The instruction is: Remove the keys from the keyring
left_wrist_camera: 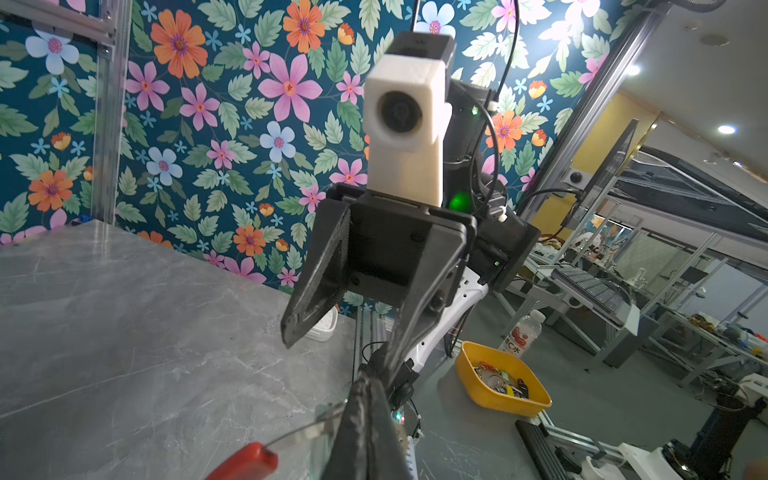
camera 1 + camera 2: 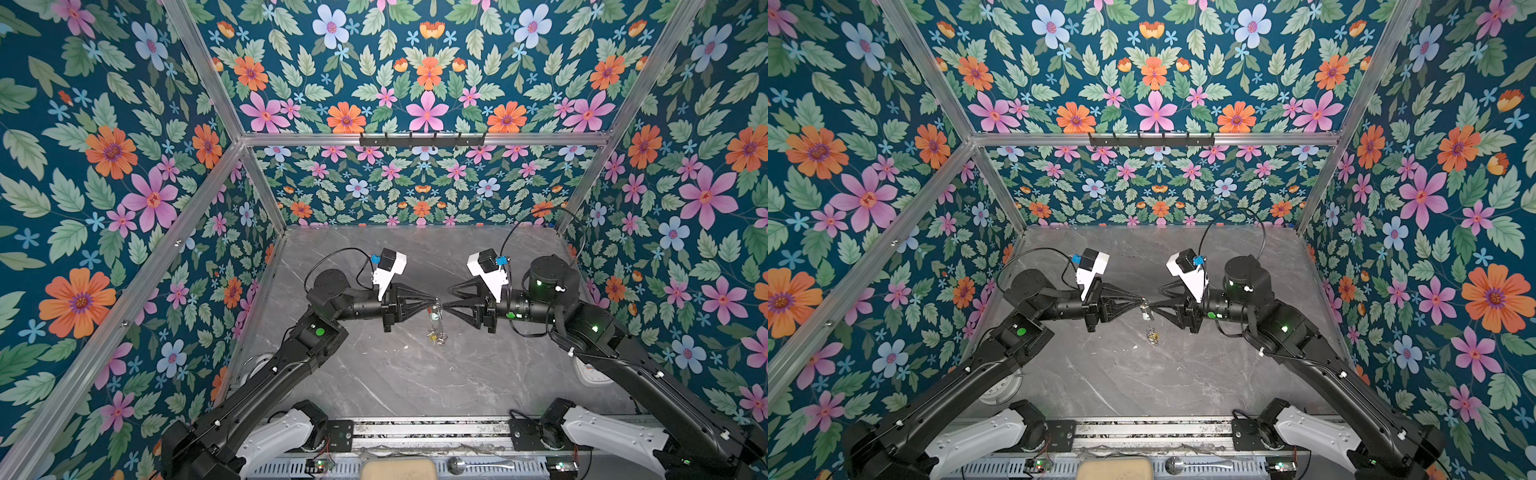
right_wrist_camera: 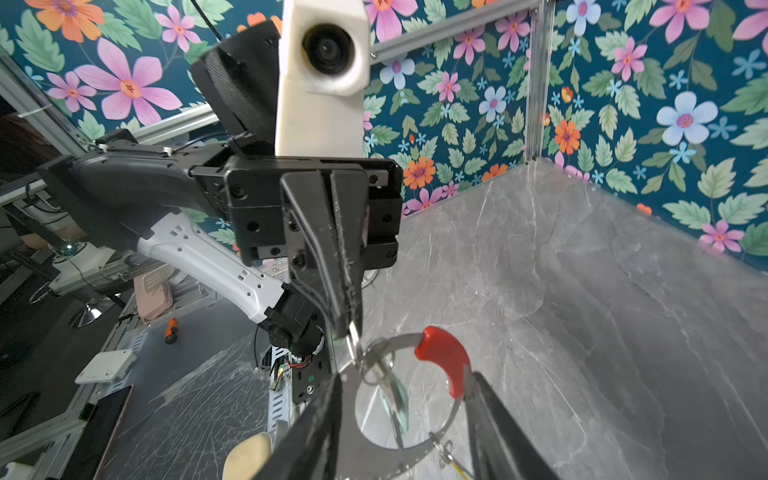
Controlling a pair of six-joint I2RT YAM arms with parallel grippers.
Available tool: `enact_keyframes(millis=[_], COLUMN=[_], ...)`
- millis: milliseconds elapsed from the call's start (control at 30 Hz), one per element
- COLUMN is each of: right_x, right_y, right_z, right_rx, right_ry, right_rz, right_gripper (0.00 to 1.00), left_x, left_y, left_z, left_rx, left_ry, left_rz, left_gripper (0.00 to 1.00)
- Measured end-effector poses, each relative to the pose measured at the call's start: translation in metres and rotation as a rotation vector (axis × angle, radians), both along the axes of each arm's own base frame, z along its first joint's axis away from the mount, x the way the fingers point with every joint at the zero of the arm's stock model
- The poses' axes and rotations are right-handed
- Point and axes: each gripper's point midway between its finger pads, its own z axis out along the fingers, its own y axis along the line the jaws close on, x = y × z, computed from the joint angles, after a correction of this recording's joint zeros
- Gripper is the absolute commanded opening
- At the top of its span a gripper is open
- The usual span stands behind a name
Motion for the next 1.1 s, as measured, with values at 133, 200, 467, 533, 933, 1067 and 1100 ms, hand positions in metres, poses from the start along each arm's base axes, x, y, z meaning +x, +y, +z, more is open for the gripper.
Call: enact_keyframes(millis=[133, 200, 467, 533, 933, 1067, 1100], right_x=[0.004, 0.001, -0.015, -0.016, -0.011, -0.013, -0.013], right_y=[-0.002, -0.001, 0.01, 0.013, 0.021, 0.022, 0.022], right_z=[-0.005, -0.01, -0.01, -0.013, -0.017, -0.014, -0.013], right_rx=[0.041, 0.052, 0.091, 0.091, 0.109, 0.122, 0.124], right_ry=[0.011, 0.039, 0.07, 0.088, 0.124, 0.132, 0.128], right_rz=[0.035, 0.068, 0.222, 0.243, 0.269, 0.289, 0.291], right_gripper=[0.57, 0.57, 0.57, 0.57, 0.38, 0.23, 0.19], left_x=[-0.003, -0.005, -0.01, -0.011, -0.015, -0.014, -0.013], left_y=[0.001, 0.002, 0.004, 0.004, 0.005, 0.005, 0.006], left_z=[0.0, 0.002, 0.011, 0.013, 0.017, 0.015, 0.015], left_rx=[-0.028, -0.044, -0.113, -0.123, -0.152, -0.155, -0.157], left_ry=[-0.024, -0.037, -0.062, -0.055, -0.061, -0.054, -0.055], left_rz=[-0.009, -0.017, -0.049, -0.057, -0.088, -0.077, -0.07], left_gripper=[0.0, 0.0, 0.0, 0.0, 0.0, 0.0, 0.0])
